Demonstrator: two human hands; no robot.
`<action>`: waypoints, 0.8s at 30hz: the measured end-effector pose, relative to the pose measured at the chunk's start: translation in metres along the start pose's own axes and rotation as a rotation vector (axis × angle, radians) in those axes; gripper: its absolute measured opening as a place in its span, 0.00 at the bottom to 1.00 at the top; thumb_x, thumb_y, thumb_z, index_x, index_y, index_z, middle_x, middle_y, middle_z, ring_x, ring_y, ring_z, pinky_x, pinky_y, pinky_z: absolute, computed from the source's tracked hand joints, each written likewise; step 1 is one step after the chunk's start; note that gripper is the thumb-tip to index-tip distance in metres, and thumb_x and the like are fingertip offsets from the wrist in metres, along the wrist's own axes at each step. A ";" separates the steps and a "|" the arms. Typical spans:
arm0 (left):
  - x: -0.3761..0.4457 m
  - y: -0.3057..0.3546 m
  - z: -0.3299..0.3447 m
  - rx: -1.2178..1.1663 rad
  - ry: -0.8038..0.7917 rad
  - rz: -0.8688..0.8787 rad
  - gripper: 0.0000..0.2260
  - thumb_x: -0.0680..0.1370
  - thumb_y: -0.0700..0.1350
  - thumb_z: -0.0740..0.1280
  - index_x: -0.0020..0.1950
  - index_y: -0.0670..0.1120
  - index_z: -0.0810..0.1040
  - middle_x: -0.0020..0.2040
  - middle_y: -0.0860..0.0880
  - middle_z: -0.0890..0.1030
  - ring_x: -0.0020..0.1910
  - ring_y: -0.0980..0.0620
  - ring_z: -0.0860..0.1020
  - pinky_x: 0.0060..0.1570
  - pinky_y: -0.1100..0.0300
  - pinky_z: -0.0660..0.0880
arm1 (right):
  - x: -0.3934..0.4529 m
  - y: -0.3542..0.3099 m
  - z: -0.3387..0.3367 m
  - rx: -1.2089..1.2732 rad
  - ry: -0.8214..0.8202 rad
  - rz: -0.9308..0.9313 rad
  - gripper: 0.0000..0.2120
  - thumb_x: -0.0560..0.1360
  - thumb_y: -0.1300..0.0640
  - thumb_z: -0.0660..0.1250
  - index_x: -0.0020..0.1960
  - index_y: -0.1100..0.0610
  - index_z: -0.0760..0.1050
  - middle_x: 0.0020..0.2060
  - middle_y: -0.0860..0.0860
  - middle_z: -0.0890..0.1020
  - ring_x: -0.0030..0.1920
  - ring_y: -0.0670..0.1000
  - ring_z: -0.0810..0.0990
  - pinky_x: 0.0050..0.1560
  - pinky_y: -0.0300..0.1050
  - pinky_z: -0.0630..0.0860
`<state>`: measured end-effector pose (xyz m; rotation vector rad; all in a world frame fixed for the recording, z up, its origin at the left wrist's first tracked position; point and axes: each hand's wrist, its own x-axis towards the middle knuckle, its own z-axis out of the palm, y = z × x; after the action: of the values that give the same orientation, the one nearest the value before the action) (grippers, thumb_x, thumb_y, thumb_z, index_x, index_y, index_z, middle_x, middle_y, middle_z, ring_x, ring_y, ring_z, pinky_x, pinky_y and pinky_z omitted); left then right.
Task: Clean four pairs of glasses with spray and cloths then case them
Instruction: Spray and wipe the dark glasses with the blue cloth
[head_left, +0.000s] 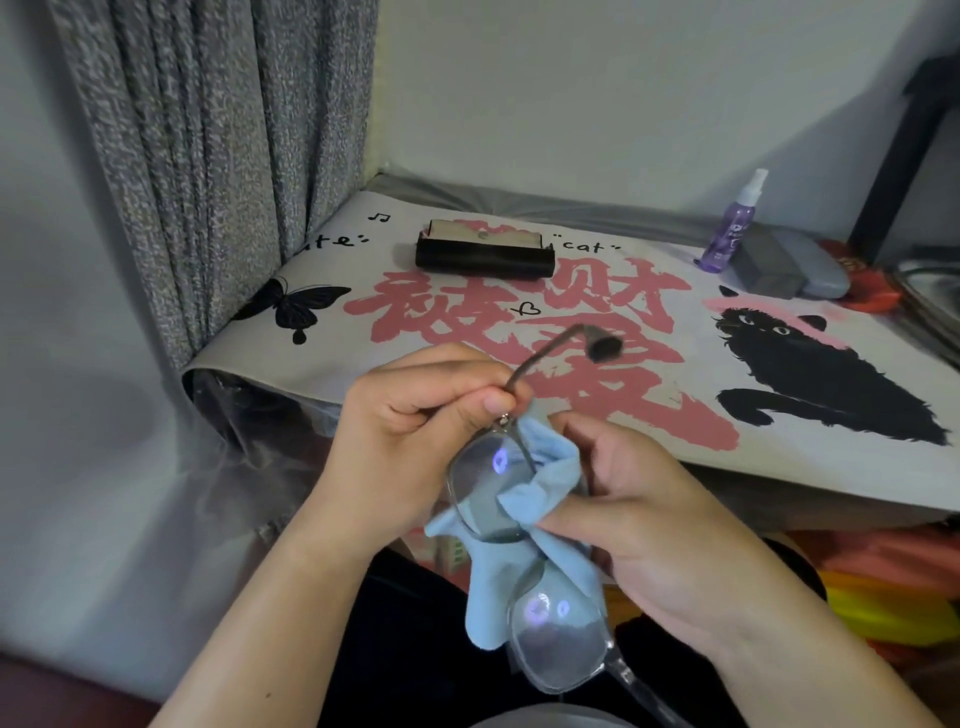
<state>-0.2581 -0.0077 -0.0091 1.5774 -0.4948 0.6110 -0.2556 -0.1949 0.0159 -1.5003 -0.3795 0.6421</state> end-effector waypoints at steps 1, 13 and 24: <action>0.000 0.001 0.000 -0.009 -0.023 0.002 0.05 0.78 0.42 0.70 0.49 0.46 0.86 0.44 0.50 0.85 0.44 0.50 0.83 0.47 0.59 0.78 | 0.000 -0.002 -0.003 -0.026 -0.050 0.026 0.14 0.72 0.65 0.72 0.57 0.57 0.79 0.49 0.56 0.85 0.52 0.54 0.84 0.51 0.48 0.79; 0.001 -0.003 0.006 -0.066 -0.129 -0.077 0.04 0.77 0.38 0.71 0.50 0.44 0.85 0.45 0.52 0.84 0.44 0.51 0.83 0.46 0.62 0.77 | 0.020 -0.014 0.008 -0.157 -0.132 0.073 0.14 0.69 0.77 0.70 0.47 0.60 0.79 0.37 0.53 0.81 0.42 0.48 0.82 0.42 0.43 0.79; 0.000 -0.004 0.014 -0.187 0.029 -0.251 0.08 0.75 0.40 0.69 0.42 0.49 0.88 0.40 0.53 0.85 0.40 0.56 0.82 0.44 0.66 0.77 | 0.024 0.001 0.013 0.156 0.126 -0.068 0.19 0.77 0.65 0.68 0.67 0.55 0.75 0.57 0.57 0.85 0.61 0.56 0.83 0.67 0.61 0.75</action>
<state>-0.2541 -0.0211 -0.0128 1.4230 -0.3151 0.3844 -0.2444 -0.1703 0.0119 -1.3656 -0.2765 0.5091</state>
